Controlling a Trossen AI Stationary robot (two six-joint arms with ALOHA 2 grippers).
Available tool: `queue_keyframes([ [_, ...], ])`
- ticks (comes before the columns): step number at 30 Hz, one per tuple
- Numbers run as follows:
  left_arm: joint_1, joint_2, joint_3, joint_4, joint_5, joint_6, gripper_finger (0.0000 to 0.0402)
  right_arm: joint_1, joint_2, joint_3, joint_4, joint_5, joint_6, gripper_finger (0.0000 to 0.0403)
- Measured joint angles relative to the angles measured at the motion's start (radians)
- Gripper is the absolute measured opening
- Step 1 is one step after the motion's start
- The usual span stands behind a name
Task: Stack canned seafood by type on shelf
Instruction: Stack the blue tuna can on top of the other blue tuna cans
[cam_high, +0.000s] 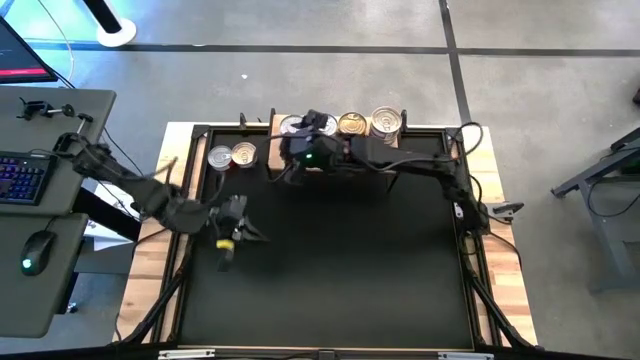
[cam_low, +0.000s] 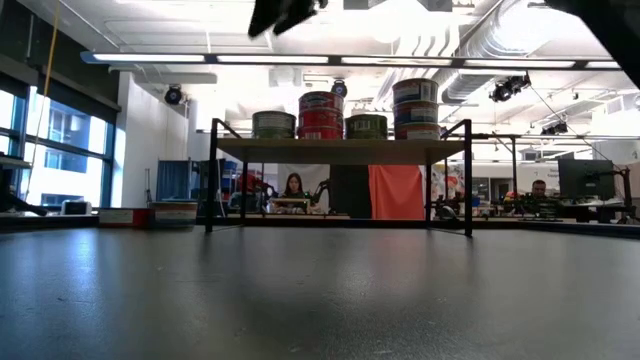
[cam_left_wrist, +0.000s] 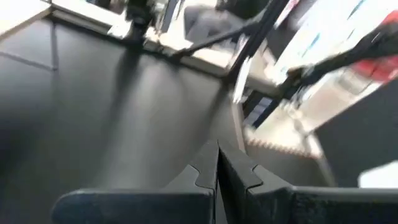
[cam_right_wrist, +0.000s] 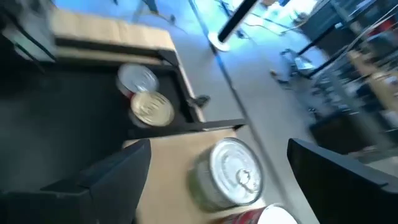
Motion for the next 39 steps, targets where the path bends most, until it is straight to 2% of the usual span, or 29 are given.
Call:
queue_keyframes([
  [5, 0.165, 0.04, 0.224, -0.478, 0.126, 0.09, 0.0, 0.01, -0.087, 0.0, -0.09, -0.173, 0.192, 0.0369],
  [9, 0.331, 0.109, 0.372, -0.91, 0.105, 0.226, 0.0, 0.022, -0.143, 0.0, -0.266, -0.336, 0.318, 0.0369],
  [12, 0.489, 0.139, 0.374, -1.055, 0.069, 0.397, 0.0, 0.059, -0.172, -0.001, -0.401, -0.35, 0.403, 0.0369],
  [15, 0.68, 0.15, 0.305, -1.058, 0.094, 0.576, 0.0, 0.117, -0.187, -0.001, -0.507, -0.307, 0.492, 0.0369],
  [18, 0.885, 0.163, 0.186, -0.999, 0.121, 0.715, 0.0, 0.19, -0.186, -0.001, -0.567, -0.228, 0.559, 0.0369],
  [21, 1.053, 0.182, 0.061, -0.859, 0.105, 0.802, 0.0, 0.264, -0.187, -0.025, -0.589, -0.138, 0.608, 0.0369],
  [23, 1.12, 0.188, 0.006, -0.746, 0.096, 0.849, 0.0, 0.308, -0.188, -0.043, -0.641, -0.072, 0.663, 0.0369],
  [27, 1.177, 0.192, -0.08, -0.531, 0.093, 1.012, 0.0, 0.382, -0.19, -0.073, -0.742, 0.039, 0.788, 0.0369],
  [31, 1.192, 0.203, -0.137, -0.421, 0.093, 1.18, 0.0, 0.45, -0.188, -0.082, -0.764, 0.04, 0.856, 0.0369],
  [36, 1.23, 0.282, -0.18, -0.355, 0.09, 1.204, 0.0, 0.513, -0.188, -0.08, -0.77, 0.052, 0.913, 0.0369],
  [39, 1.244, 0.34, -0.19, -0.293, 0.029, 1.189, 0.0, 0.534, -0.188, -0.08, -0.767, 0.059, 0.943, 0.0369],
])
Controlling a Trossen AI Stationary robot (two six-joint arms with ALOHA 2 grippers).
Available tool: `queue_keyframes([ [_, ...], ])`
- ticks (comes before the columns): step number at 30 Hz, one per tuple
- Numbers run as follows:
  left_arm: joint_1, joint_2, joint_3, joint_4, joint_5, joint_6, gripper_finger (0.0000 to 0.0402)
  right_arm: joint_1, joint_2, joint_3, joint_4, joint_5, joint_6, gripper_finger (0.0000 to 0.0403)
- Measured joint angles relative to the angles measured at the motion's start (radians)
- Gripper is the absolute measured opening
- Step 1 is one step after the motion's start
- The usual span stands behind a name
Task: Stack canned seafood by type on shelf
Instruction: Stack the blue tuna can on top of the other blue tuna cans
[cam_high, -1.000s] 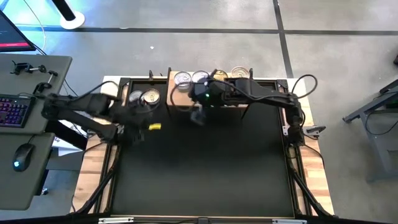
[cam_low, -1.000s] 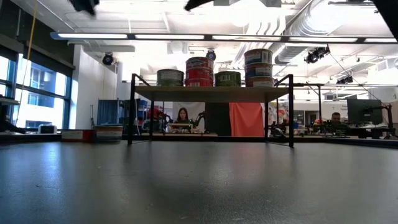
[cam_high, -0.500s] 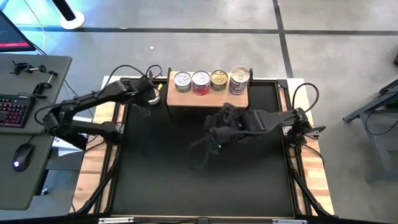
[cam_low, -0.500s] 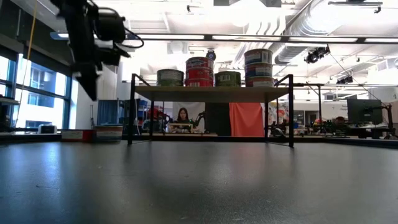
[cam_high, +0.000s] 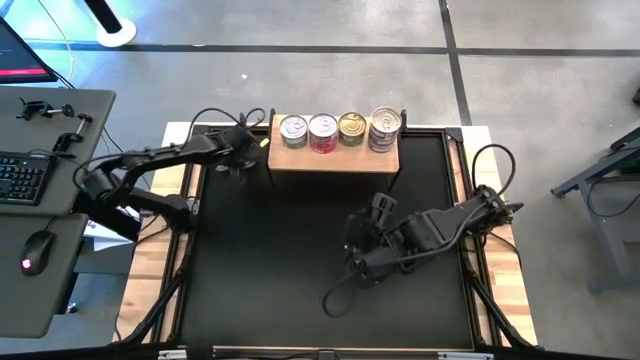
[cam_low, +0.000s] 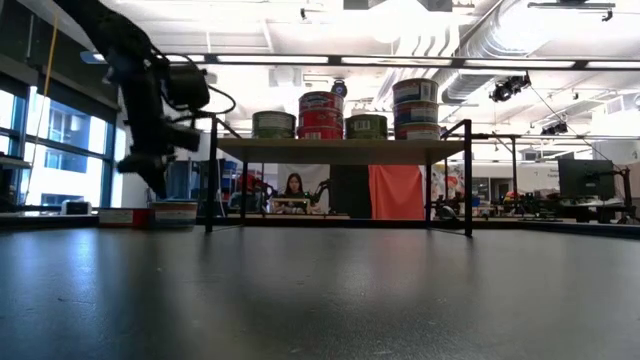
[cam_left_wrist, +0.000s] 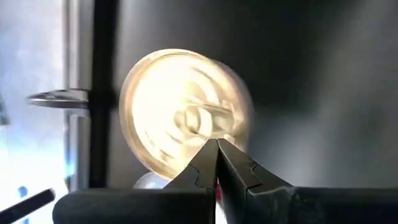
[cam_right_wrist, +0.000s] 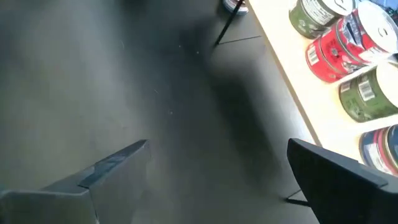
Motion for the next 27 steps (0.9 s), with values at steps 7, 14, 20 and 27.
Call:
queue_keyframes([
  [7, 0.001, 0.081, 0.002, 0.134, -0.044, 0.004, 0.0, 0.02, 0.0, 0.0, -0.003, 0.004, 0.064, 0.0369],
  [14, -0.003, 0.103, 0.006, 0.064, -0.055, -0.054, 0.0, 0.023, 0.0, 0.0, -0.003, 0.002, 0.07, 0.0369],
  [20, -0.05, 0.084, 0.006, -0.041, -0.053, -0.212, 0.0, 0.023, 0.0, 0.0, -0.004, 0.028, 0.036, 0.0369],
  [27, -0.112, 0.037, 0.001, -0.148, -0.049, -0.459, 0.0, 0.022, 0.0, 0.0, -0.003, 0.067, -0.01, 0.0369],
])
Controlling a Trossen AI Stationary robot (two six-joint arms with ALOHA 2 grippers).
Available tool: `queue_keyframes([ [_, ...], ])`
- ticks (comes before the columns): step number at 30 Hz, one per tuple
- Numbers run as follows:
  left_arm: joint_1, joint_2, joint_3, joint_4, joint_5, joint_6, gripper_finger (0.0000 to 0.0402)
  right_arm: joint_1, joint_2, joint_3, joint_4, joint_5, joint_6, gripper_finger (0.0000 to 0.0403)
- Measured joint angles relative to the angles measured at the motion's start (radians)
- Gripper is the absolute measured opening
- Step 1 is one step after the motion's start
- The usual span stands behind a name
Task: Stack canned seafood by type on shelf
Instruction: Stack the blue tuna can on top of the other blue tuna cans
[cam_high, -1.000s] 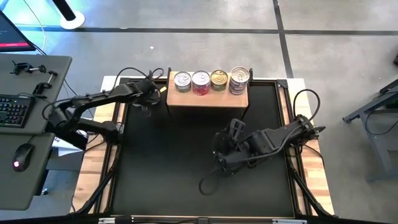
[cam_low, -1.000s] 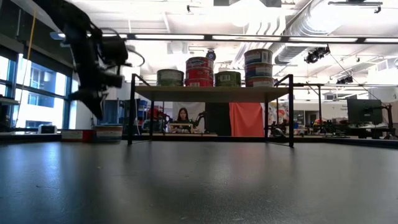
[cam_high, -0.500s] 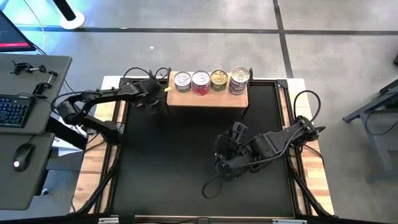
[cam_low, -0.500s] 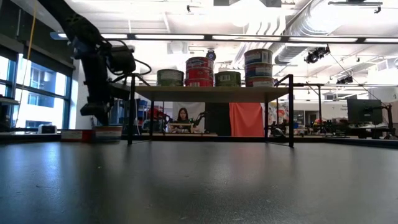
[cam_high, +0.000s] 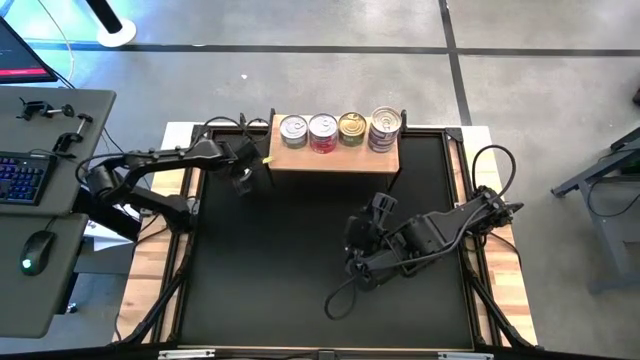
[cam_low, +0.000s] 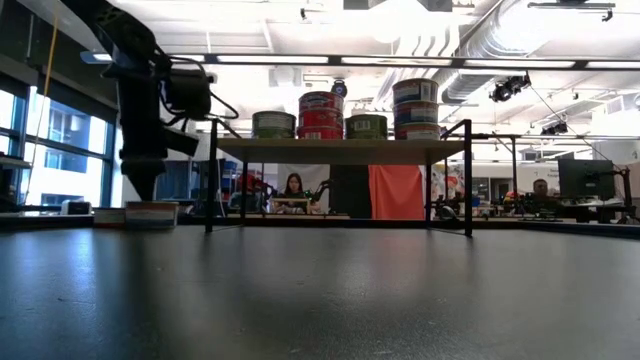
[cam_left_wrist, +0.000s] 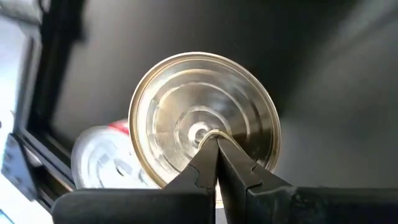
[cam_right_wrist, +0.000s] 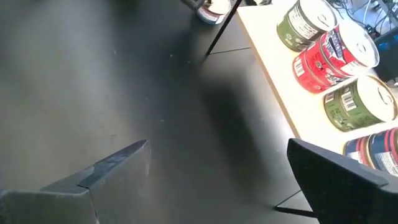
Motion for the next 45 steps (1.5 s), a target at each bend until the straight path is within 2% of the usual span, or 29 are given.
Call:
queue_keyframes([
  [18, -0.155, -0.011, 0.015, -0.162, 0.12, -0.659, 0.0, 0.0, 0.0, 0.0, 0.0, 0.002, -0.104, 0.0369],
  [24, -0.249, -0.011, 0.014, -0.225, 0.21, -0.825, 0.0, 0.0, 0.0, 0.0, 0.0, 0.015, -0.115, 0.0369],
  [30, -0.406, -0.01, 0.014, -0.255, 0.247, -0.985, 0.0, 0.0, 0.0, 0.0, 0.0, 0.014, -0.109, 0.0369],
  [38, -0.701, -0.01, 0.013, -0.208, 0.263, -1.213, 0.0, 0.0, 0.0, 0.0, 0.0, -0.002, -0.103, 0.0369],
  [41, -0.827, -0.01, 0.012, -0.122, 0.27, -1.292, 0.0, 0.0, 0.0, 0.0, 0.0, -0.077, -0.097, 0.0369],
  [45, -0.967, -0.001, 0.009, 0.092, 0.254, -1.348, 0.0, 0.012, 0.0, 0.0, 0.0, -0.219, -0.06, 0.0369],
])
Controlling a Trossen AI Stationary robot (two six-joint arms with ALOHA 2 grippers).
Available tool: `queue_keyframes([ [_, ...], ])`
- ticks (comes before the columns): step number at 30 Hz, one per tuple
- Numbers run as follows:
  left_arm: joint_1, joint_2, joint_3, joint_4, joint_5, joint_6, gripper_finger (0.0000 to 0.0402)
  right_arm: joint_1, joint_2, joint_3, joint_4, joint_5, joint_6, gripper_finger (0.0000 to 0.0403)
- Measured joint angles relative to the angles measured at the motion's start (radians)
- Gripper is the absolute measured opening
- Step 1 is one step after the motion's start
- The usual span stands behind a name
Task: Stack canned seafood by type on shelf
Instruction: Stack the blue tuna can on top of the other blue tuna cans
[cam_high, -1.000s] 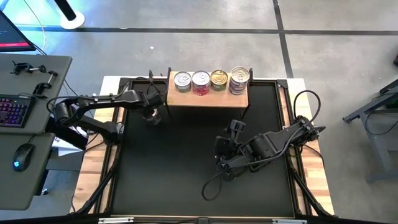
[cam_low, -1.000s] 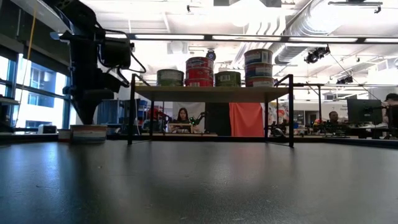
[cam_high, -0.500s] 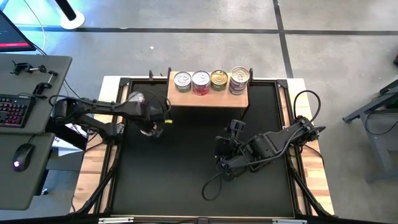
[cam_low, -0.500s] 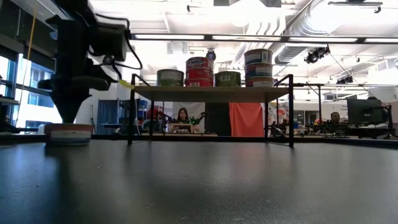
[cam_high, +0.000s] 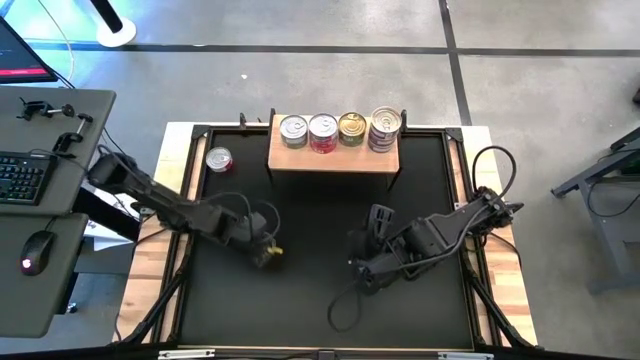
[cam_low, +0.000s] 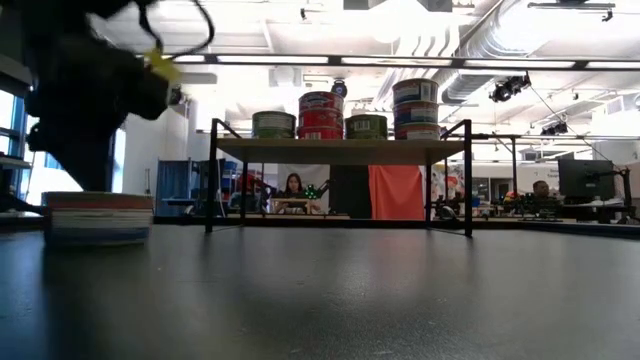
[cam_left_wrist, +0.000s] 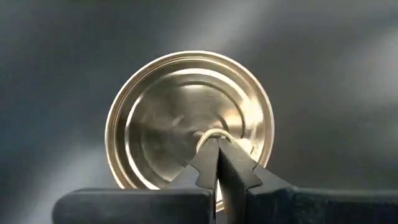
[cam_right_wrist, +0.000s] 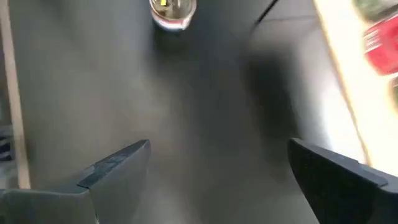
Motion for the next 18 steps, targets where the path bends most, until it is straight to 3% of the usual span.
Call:
queue_keyframes([
  [4, -0.058, 0.057, -0.003, 0.285, -0.086, 0.05, 0.0, 0.024, 0.0, 0.0, 0.0, -0.037, 0.054, 0.0369],
  [10, -0.043, 0.266, 0.019, 0.64, -0.067, 0.152, 0.0, 0.031, 0.0, -0.095, 0.003, -0.104, 0.195, 0.0369],
  [18, -0.035, 0.49, 0.225, 0.66, -0.013, 0.399, 0.0, 0.094, 0.002, -0.481, 0.009, -0.284, 0.471, 0.0369],
])
